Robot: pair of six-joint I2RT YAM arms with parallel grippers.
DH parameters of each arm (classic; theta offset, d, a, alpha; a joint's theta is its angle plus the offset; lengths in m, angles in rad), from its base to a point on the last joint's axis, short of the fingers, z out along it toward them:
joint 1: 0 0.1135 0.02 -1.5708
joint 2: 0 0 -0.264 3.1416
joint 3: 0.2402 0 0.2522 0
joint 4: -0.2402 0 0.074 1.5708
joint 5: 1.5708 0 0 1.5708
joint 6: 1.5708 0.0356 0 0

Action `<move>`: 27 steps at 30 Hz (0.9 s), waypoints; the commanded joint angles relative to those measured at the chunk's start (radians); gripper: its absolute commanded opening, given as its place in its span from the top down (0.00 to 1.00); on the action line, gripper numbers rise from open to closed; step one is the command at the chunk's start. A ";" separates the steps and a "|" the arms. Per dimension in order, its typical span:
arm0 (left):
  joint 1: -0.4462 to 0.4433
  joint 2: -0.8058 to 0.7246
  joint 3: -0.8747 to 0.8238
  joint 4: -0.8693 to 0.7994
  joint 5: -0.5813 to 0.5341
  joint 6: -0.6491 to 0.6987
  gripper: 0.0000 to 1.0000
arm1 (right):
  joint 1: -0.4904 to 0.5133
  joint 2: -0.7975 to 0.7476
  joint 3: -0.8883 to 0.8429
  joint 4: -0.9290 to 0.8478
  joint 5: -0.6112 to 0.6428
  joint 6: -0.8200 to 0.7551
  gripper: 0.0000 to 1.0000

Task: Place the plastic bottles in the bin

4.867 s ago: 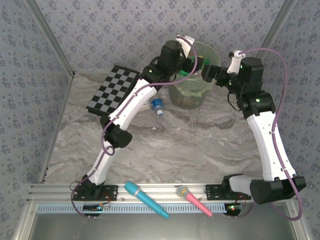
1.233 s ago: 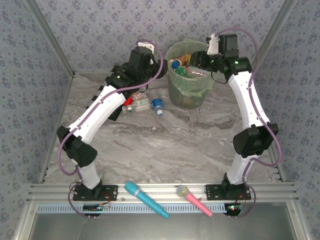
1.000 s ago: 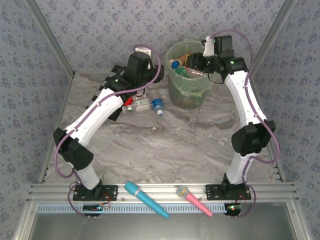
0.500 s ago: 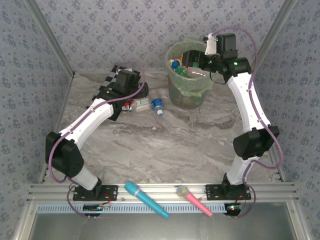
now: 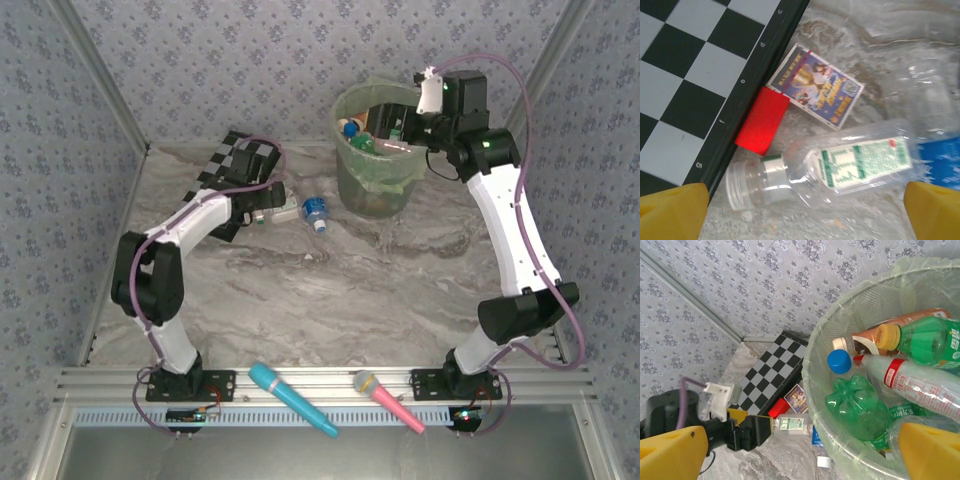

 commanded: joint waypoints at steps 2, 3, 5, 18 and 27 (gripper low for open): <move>0.012 0.091 0.121 0.019 0.082 0.059 0.01 | 0.005 -0.049 -0.033 0.004 0.023 -0.016 0.00; 0.014 0.113 0.137 0.019 0.094 0.063 0.01 | 0.005 -0.054 -0.037 0.003 0.025 -0.019 0.00; 0.017 0.156 0.168 0.014 0.113 0.069 0.01 | 0.004 -0.064 -0.046 -0.001 0.029 -0.020 0.00; 0.016 0.200 0.109 0.052 0.289 0.039 0.02 | 0.007 -0.072 -0.071 0.001 0.026 -0.022 0.00; -0.017 0.108 -0.020 0.041 0.332 0.026 0.04 | 0.006 -0.056 -0.076 0.018 0.014 -0.020 0.00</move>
